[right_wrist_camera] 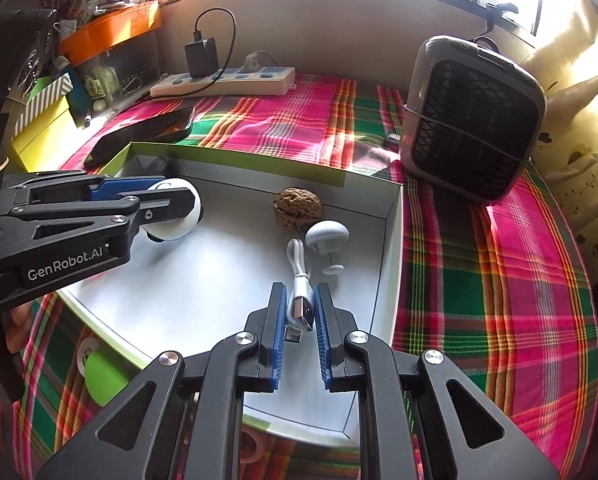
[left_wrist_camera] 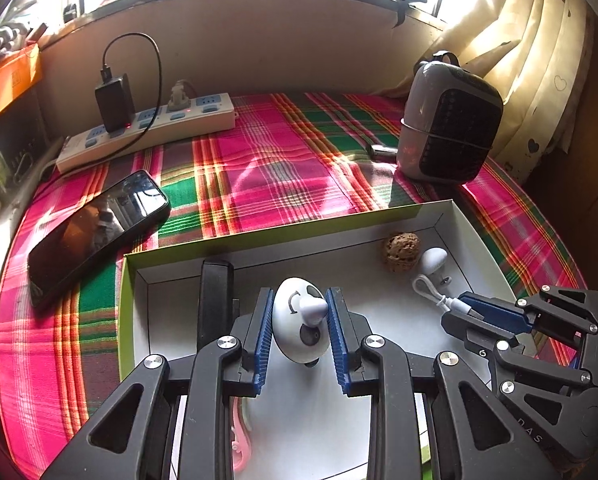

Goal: Organize objects
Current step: 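Open the right gripper to drop the cable in the box while the left holds the toy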

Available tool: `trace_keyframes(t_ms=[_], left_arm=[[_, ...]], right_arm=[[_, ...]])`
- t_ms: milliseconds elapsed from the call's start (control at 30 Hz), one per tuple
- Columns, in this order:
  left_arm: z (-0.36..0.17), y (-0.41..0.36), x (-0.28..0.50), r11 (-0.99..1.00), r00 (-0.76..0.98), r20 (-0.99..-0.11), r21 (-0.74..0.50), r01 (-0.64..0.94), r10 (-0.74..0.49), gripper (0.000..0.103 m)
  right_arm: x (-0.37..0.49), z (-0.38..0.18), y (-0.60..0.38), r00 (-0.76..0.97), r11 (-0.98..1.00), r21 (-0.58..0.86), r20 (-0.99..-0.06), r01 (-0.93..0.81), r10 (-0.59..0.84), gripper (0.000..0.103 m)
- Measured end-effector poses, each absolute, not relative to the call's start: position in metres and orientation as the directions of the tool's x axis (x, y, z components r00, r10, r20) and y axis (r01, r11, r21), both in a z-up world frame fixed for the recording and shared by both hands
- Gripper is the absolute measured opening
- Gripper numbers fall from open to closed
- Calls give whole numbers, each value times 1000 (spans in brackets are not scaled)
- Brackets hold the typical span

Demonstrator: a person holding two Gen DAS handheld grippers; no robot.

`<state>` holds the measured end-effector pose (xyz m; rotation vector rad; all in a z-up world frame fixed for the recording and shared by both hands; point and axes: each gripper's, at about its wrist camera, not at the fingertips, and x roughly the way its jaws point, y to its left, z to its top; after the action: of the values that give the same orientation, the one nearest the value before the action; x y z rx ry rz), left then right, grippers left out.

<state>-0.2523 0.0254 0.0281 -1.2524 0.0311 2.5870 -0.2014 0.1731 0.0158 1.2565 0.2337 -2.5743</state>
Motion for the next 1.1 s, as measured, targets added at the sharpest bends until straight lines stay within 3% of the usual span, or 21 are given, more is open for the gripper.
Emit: trace_keyframes(t_ms=[1100], left_arm=[[22, 22, -263, -975, -636, -750, -52, -217, 181, 27]], right_arm=[[-203, 11, 167, -611, -952, -61, -779, 301, -143, 15]])
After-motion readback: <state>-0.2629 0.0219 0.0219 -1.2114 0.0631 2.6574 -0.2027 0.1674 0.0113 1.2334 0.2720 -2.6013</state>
